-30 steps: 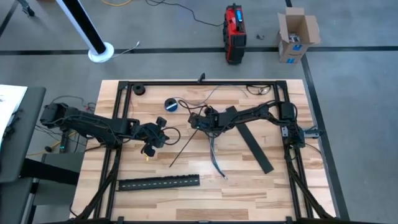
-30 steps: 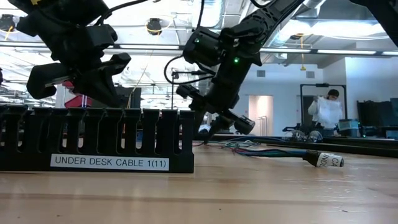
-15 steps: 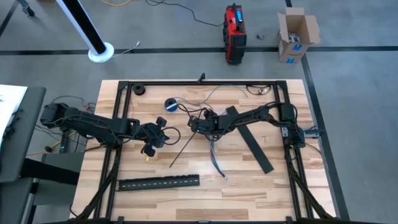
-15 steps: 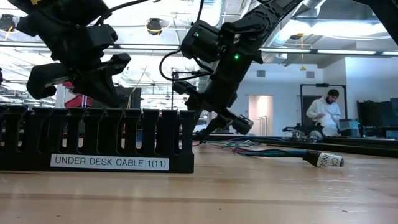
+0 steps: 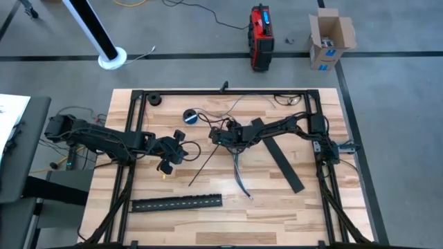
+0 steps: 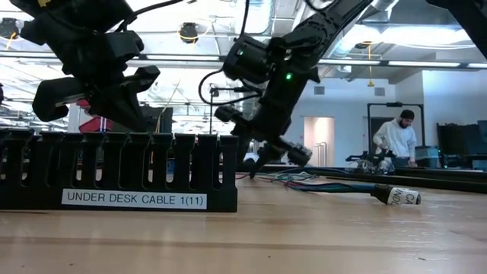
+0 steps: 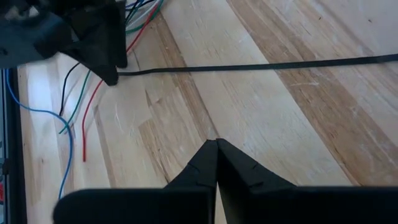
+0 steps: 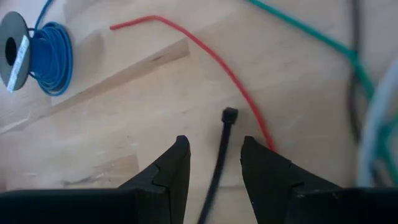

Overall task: Ziptie cables
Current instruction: Wrap the cable wires with the black zip tie

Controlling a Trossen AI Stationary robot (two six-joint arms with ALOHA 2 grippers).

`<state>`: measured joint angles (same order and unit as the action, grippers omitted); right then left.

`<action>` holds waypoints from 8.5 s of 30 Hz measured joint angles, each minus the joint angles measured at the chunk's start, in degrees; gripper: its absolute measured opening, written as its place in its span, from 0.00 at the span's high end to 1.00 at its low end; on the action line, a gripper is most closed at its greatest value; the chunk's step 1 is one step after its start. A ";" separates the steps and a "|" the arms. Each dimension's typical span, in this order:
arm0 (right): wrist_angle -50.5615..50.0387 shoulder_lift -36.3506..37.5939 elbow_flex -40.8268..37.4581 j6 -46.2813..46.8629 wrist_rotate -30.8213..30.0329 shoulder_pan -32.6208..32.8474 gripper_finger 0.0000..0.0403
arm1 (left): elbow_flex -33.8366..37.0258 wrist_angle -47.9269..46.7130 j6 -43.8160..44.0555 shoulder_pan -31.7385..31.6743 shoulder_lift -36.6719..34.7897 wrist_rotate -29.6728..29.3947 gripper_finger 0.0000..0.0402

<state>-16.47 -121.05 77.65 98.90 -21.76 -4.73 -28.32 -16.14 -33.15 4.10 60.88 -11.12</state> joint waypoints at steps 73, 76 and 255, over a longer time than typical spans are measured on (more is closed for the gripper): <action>12.19 -3.11 -0.18 -18.66 4.39 -3.81 1.00 | 1.29 2.71 7.08 -0.61 0.22 3.78 1.00; 11.84 -3.10 0.59 -19.43 3.63 -3.55 1.00 | 1.29 2.74 7.30 -0.61 0.22 3.70 1.00; 7.14 -10.87 10.09 -32.54 28.91 -9.35 0.86 | 0.61 39.53 19.52 -5.77 35.78 26.36 1.00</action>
<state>-9.33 -131.92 87.74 66.36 7.16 -14.08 -27.70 23.38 -13.63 -1.67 96.66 15.25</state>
